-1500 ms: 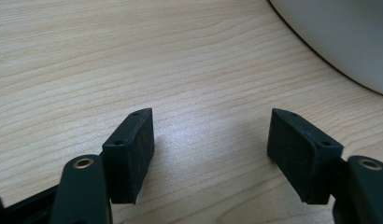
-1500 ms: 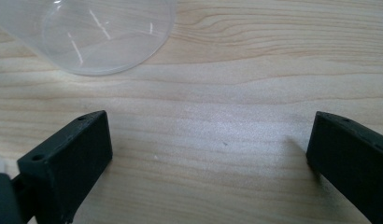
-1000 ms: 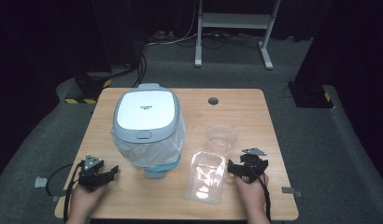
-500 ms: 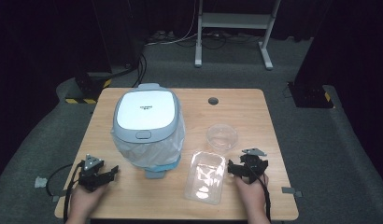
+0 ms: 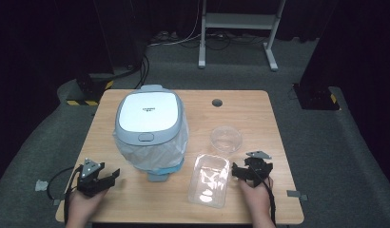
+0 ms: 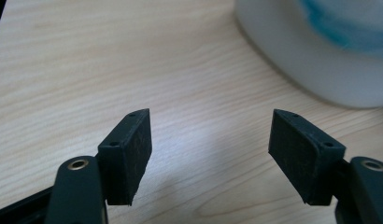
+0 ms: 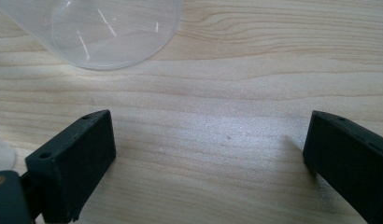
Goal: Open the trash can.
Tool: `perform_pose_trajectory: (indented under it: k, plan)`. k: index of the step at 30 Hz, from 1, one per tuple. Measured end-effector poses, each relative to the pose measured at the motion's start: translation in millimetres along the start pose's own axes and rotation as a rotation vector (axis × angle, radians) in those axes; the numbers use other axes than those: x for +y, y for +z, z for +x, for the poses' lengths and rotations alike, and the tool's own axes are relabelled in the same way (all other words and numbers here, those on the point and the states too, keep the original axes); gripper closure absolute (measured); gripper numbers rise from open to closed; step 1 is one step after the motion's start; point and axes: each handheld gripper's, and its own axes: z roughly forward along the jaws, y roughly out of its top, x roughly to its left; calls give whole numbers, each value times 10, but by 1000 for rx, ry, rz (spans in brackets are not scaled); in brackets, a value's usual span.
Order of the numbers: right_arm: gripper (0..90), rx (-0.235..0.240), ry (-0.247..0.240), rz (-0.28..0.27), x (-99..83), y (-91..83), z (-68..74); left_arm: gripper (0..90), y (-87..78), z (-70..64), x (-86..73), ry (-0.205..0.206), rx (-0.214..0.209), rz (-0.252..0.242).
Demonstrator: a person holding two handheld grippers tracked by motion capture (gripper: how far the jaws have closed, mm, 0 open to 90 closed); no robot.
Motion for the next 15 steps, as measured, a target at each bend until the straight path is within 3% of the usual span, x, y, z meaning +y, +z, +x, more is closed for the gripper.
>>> perform_pose_trajectory:
  k: [1, 2, 5, 11, 15]
  plan:
    - [28, 1, 1, 0, -1, -2, 2, 319, -56, -15, 17, -4, -17, -39]
    - [28, 1, 1, 0, -1, -2, 2, 321, -56, -15, 17, -4, -17, -39]
    - [38, 3, -5, -4, -4, -5, 3, 328, -152, -37, 51, -12, -44, -108]
    - [38, 2, -5, -4, -5, -6, 3, 327, -245, -61, 85, -25, -87, -178]
    - [38, 2, -5, -4, -4, -6, 3, 317, -331, -121, 122, -6, -89, -235]
